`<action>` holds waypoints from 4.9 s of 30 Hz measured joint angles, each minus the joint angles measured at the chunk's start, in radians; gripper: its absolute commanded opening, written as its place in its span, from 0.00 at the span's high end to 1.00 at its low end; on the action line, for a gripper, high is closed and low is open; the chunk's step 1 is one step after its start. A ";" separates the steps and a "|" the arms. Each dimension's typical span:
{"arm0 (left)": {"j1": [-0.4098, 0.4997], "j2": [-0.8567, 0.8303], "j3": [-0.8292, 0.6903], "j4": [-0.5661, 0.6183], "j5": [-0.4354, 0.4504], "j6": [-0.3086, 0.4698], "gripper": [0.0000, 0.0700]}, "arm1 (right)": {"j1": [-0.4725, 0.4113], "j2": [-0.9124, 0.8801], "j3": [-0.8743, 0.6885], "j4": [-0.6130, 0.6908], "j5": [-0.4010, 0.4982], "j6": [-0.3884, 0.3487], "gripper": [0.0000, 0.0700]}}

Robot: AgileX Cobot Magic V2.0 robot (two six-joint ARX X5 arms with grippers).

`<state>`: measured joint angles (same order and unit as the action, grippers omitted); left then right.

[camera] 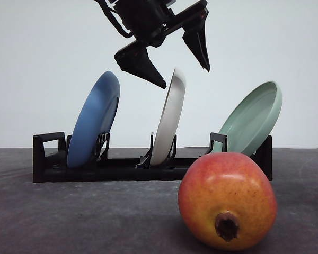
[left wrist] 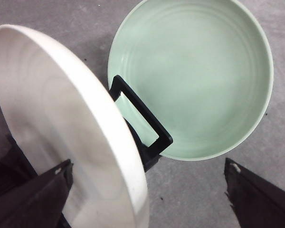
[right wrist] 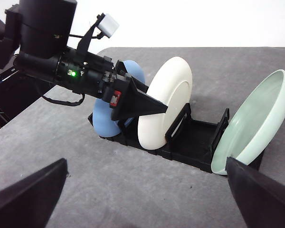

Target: Place pomegranate in white plate

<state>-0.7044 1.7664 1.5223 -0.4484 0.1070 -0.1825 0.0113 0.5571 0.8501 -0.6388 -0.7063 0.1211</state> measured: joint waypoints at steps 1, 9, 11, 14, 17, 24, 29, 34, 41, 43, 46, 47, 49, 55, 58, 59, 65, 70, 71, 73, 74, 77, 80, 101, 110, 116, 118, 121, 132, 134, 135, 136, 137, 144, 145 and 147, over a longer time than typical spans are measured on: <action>0.000 0.004 0.000 0.001 0.000 0.000 0.16 | 0.000 0.000 0.000 0.000 0.000 0.000 0.00; 0.000 0.032 0.000 -0.007 0.000 0.006 0.76 | 0.000 0.000 0.000 0.000 0.000 0.000 0.00; 0.000 0.032 0.000 -0.011 0.000 0.006 0.87 | 0.000 0.000 0.000 0.000 0.000 0.000 0.00; 0.000 0.032 0.000 -0.014 0.000 0.006 0.97 | 0.000 0.000 0.000 0.000 0.000 0.000 0.00; 0.000 0.032 0.000 -0.014 0.001 0.006 0.99 | 0.000 0.000 0.000 0.000 0.000 0.000 0.00; 0.000 0.033 0.000 -0.017 0.013 0.003 0.99 | 0.000 0.000 0.000 0.000 0.000 0.000 0.00; 0.000 0.031 0.014 -0.022 0.016 0.003 0.99 | 0.000 0.000 0.000 0.000 0.000 0.000 0.00; -0.008 -0.023 0.016 -0.021 0.021 0.004 0.99 | 0.000 0.000 0.000 0.000 0.000 0.000 0.00; -0.057 -0.168 0.029 -0.025 0.056 0.015 0.99 | 0.000 0.000 0.000 0.007 0.004 -0.001 0.00; -0.081 -0.204 0.029 -0.062 0.056 0.019 0.99 | 0.000 0.000 0.000 0.007 0.004 -0.001 0.00; -0.132 -0.255 0.029 -0.159 0.050 0.041 0.99 | 0.000 0.000 0.000 0.007 0.004 -0.001 0.00; -0.154 -0.272 0.029 -0.199 0.035 0.050 0.99 | 0.000 0.000 0.000 0.007 0.004 -0.001 0.00; -0.200 -0.299 0.029 -0.265 -0.018 0.071 0.99 | 0.000 0.000 0.000 0.007 0.004 0.000 0.00; -0.362 -0.353 0.008 -0.408 -0.243 0.115 0.99 | 0.000 0.000 0.000 0.007 0.004 -0.001 0.00; -0.448 -0.373 -0.034 -0.446 -0.356 0.121 0.99 | 0.000 0.000 0.000 0.007 0.004 0.000 0.00; -0.475 -0.382 -0.059 -0.447 -0.396 0.123 0.99 | 0.000 0.000 0.000 0.007 0.004 0.000 0.00; -0.546 -0.415 -0.230 -0.449 -0.448 0.105 0.99 | 0.000 0.000 0.000 0.007 0.004 0.000 0.00; -0.557 -0.419 -0.359 -0.402 -0.525 0.090 0.99 | 0.000 0.000 0.000 0.007 0.004 0.000 0.00; -0.557 -0.419 -0.388 -0.379 -0.529 0.089 0.99 | 0.000 0.000 0.000 0.007 0.004 0.000 0.00; -0.557 -0.419 -0.439 -0.340 -0.532 0.089 0.99 | 0.000 0.000 0.000 0.007 0.004 0.000 0.00; -0.557 -0.419 -0.467 -0.322 -0.534 0.088 0.99 | 0.000 0.000 0.000 0.007 0.004 0.000 0.00; -0.557 -0.419 -0.544 -0.279 -0.556 0.084 0.99 | 0.000 0.000 0.000 0.007 0.004 0.000 0.00; -0.557 -0.419 -0.619 -0.224 -0.569 0.075 0.99 | 0.000 0.000 0.000 0.007 0.004 0.000 0.00; -0.607 -0.256 -0.740 0.008 -0.602 0.038 0.99 | 0.000 0.000 0.000 0.007 0.004 0.018 0.00; -0.610 -0.232 -0.740 0.034 -0.586 0.027 0.52 | 0.000 0.000 0.000 0.007 0.004 0.018 0.00; -0.610 -0.235 -0.740 0.015 -0.596 0.021 0.15 | 0.000 0.000 0.000 0.007 0.004 0.018 0.00; -0.609 -0.247 -0.740 0.002 -0.594 0.008 0.15 | 0.000 0.000 0.000 0.007 0.004 0.018 0.00; -0.612 -0.296 -0.740 -0.029 -0.577 -0.023 0.15 | 0.000 0.001 0.000 0.007 0.004 0.019 0.00; -0.612 -0.730 -0.740 -0.146 -0.476 -0.193 0.15 | 0.110 0.142 0.000 -0.055 -0.031 0.107 0.00; -0.612 -0.819 -0.740 -0.161 -0.432 -0.216 0.15 | 0.161 0.191 0.000 -0.071 -0.028 0.126 0.00; -0.612 -0.856 -0.740 -0.166 -0.411 -0.223 0.15 | 0.189 0.215 0.000 -0.075 -0.021 0.136 0.00; -0.612 -0.893 -0.740 -0.172 -0.390 -0.228 0.15 | 0.219 0.239 0.000 -0.077 -0.012 0.148 0.00; -0.612 -0.933 -0.740 -0.181 -0.368 -0.232 0.15 | 0.255 0.267 0.000 -0.078 0.003 0.159 0.00; -0.612 -1.161 -0.740 -0.243 -0.310 -0.242 0.15 | 0.514 0.439 0.000 -0.085 0.217 0.198 0.00; -0.612 -1.193 -0.740 -0.255 -0.310 -0.246 0.15 | 0.549 0.464 0.000 -0.087 0.260 0.210 0.00; -0.612 -1.247 -0.740 -0.277 -0.310 -0.250 0.15 | 0.602 0.508 0.000 -0.087 0.327 0.243 0.00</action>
<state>-1.3163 0.5190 0.7822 -0.7255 -0.2028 -0.4324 0.6135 1.0656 0.8501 -0.7258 -0.3790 0.3640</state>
